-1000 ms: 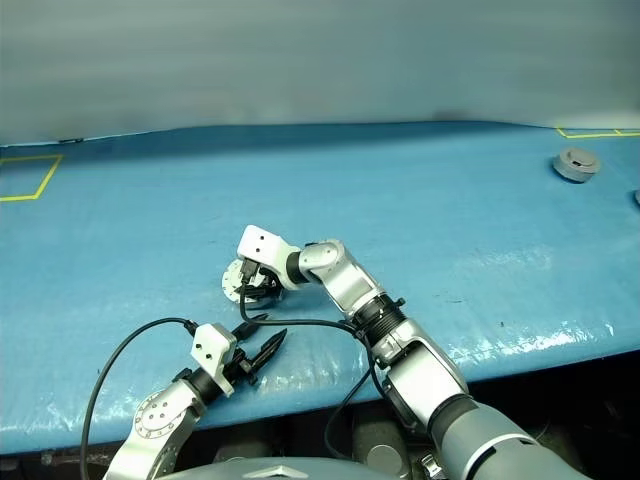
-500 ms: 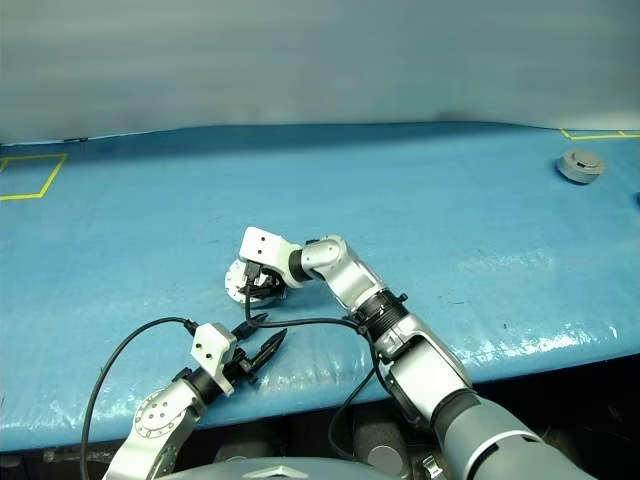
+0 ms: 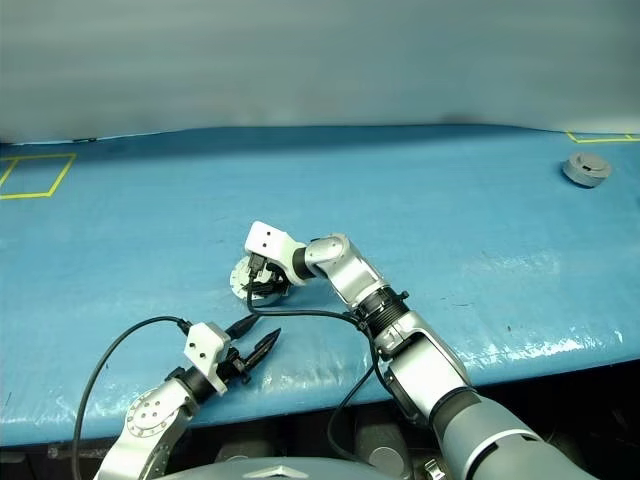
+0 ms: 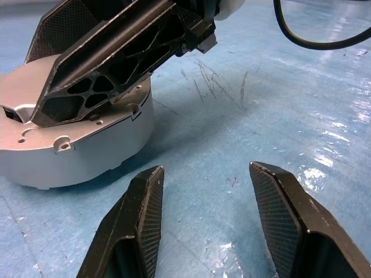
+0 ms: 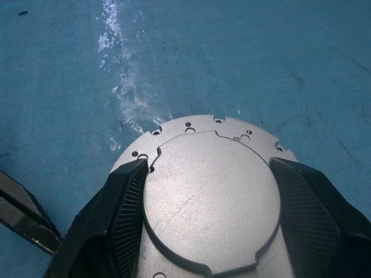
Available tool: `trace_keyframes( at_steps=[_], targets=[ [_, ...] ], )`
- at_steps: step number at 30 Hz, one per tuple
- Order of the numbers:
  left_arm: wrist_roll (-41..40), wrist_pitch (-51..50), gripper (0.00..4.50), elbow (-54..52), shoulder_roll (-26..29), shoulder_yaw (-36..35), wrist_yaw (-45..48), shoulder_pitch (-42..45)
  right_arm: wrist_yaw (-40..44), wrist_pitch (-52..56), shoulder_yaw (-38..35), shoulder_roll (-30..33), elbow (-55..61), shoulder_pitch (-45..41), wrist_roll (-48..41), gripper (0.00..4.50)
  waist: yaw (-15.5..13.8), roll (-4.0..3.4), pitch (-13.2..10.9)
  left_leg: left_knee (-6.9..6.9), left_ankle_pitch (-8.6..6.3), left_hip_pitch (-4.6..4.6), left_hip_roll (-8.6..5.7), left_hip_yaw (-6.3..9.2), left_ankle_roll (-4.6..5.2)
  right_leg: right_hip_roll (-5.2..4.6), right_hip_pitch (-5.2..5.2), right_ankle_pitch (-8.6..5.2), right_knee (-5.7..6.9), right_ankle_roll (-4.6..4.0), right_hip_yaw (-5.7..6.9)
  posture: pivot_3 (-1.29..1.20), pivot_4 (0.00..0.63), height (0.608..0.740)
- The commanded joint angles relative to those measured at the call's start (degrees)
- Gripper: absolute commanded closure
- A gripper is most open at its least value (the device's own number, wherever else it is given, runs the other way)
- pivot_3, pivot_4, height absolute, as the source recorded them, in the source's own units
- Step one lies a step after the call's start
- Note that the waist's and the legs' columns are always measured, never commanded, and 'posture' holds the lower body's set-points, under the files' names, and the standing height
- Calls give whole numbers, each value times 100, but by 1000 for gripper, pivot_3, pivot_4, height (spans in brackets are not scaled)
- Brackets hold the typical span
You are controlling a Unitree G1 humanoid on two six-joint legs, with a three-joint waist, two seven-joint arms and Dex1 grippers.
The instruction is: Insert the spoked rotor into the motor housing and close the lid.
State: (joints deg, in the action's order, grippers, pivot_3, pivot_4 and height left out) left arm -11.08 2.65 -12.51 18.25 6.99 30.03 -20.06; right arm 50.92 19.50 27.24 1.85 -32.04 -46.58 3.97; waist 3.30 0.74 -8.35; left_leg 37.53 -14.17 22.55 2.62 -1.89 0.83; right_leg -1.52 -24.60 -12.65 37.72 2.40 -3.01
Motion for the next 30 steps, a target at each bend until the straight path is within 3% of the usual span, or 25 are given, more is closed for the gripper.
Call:
trace_keyframes(
  at_steps=[1, 4, 7, 13, 18, 21, 24, 30],
  targets=[
    [-372, -327, 1962, -547, 14, -542, -260, 1, -128, 438, 109, 209, -376, 227, 282, 1467, 0, 0, 0, 0, 0, 1, 1, 2, 0, 0, 0, 0, 0, 0, 1, 0, 150, 740],
    [-836, -989, 1962, -857, 76, -981, -421, 33, -141, 455, 104, 206, -357, 231, 279, 1467, 0, -1, 0, 0, 0, 2, 1, 4, 0, 1, 0, 0, 0, 0, 4, 0, 150, 740],
    [-1834, -1942, 2545, -1148, 211, -1652, -561, 241, -157, 470, 84, 206, -343, 231, 268, 1467, 0, 4, -1, 0, 0, 2, 0, 5, 0, 1, 2, -1, -1, 2, 5, 0, 150, 740],
    [-2798, -3055, 4488, -1150, 176, -2346, -1207, 993, -180, 468, 63, 206, -357, 225, 264, 1467, -13, 7, 0, 8, 1, 1, -10, 18, 1, 5, 13, -3, -2, 7, 17, 0, 150, 740],
    [-3408, -3720, 4488, -747, -92, -2674, -1929, 1904, -197, 454, 50, 205, -377, 219, 266, 1467, -32, 11, 1, 14, 1, 1, -19, 23, 0, 11, 37, 0, 0, 10, 19, 0, 150, 740],
    [-3506, -4614, 4488, -655, 66, -2556, -2476, 2322, -212, 442, 44, 195, -388, 209, 262, 1467, -37, 11, 1, 15, 2, 0, -18, 32, 0, 20, 54, 0, 0, 9, 21, 0, 150, 740],
    [-4250, -5447, 4488, -371, 247, -2588, -2091, 2630, -221, 438, 36, 181, -391, 198, 253, 1467, -34, 12, -2, 16, 2, -5, -18, 51, -2, 29, 67, -1, -2, 9, 25, 0, 150, 740],
    [-4264, -6176, 4488, -202, 493, -2227, -1930, 2784, -218, 409, 49, 167, -403, 204, 247, 1467, -31, 10, -3, 16, 7, -5, -20, 60, -10, 29, 72, -2, -3, 7, 30, 0, 150, 740]
  ],
)
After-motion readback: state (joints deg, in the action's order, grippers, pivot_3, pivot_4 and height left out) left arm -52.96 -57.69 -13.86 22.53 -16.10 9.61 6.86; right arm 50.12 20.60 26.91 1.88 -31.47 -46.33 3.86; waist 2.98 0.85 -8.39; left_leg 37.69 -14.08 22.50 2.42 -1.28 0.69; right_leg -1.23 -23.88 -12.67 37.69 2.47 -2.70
